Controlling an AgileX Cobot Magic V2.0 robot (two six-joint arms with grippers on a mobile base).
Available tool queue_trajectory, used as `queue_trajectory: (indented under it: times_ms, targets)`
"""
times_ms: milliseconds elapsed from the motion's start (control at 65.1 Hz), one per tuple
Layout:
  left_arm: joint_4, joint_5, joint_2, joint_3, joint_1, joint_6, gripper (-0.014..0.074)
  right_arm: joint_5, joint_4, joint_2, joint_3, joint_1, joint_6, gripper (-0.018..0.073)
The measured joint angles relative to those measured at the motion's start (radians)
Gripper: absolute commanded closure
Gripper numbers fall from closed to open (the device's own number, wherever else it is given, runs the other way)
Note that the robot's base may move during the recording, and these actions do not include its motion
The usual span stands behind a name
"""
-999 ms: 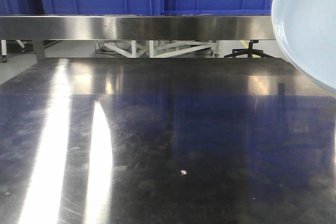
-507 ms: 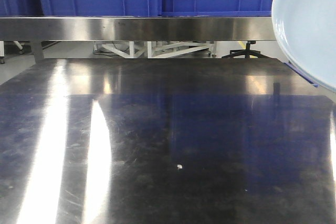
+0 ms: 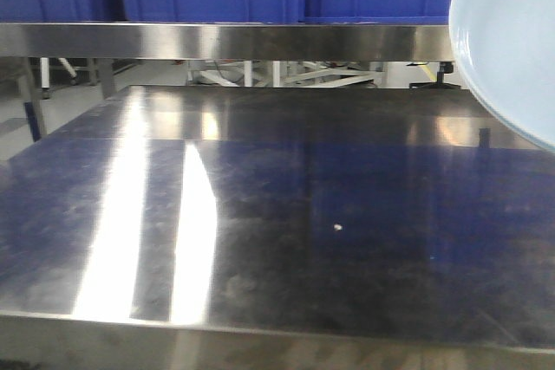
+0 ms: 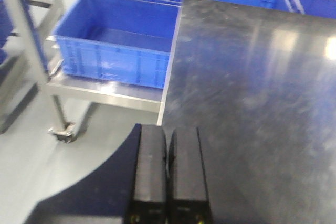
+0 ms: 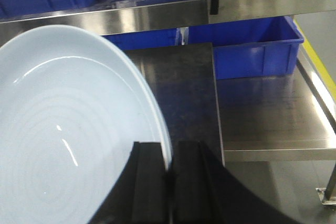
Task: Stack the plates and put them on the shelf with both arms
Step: 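Turn the base away from the table holding the stack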
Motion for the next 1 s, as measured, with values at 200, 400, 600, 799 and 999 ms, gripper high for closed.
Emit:
queue_trajectory:
  times_ms: [200, 400, 600, 799, 999]
  targets:
    - [0.0, 0.0, 0.0, 0.0, 0.0, 0.0, 0.0513, 0.0, 0.0, 0.0, 0.0, 0.0, 0.0, 0.0503]
    - [0.0, 0.0, 0.0, 0.0, 0.0, 0.0, 0.0513, 0.0, 0.0, 0.0, 0.0, 0.0, 0.0, 0.0503]
    - [0.0, 0.0, 0.0, 0.0, 0.0, 0.0, 0.0513, 0.0, 0.0, 0.0, 0.0, 0.0, 0.0, 0.0503]
    - [0.0, 0.0, 0.0, 0.0, 0.0, 0.0, 0.0513, 0.0, 0.0, 0.0, 0.0, 0.0, 0.0, 0.0503]
    - [0.0, 0.0, 0.0, 0.0, 0.0, 0.0, 0.0513, 0.0, 0.0, 0.0, 0.0, 0.0, 0.0, 0.0503]
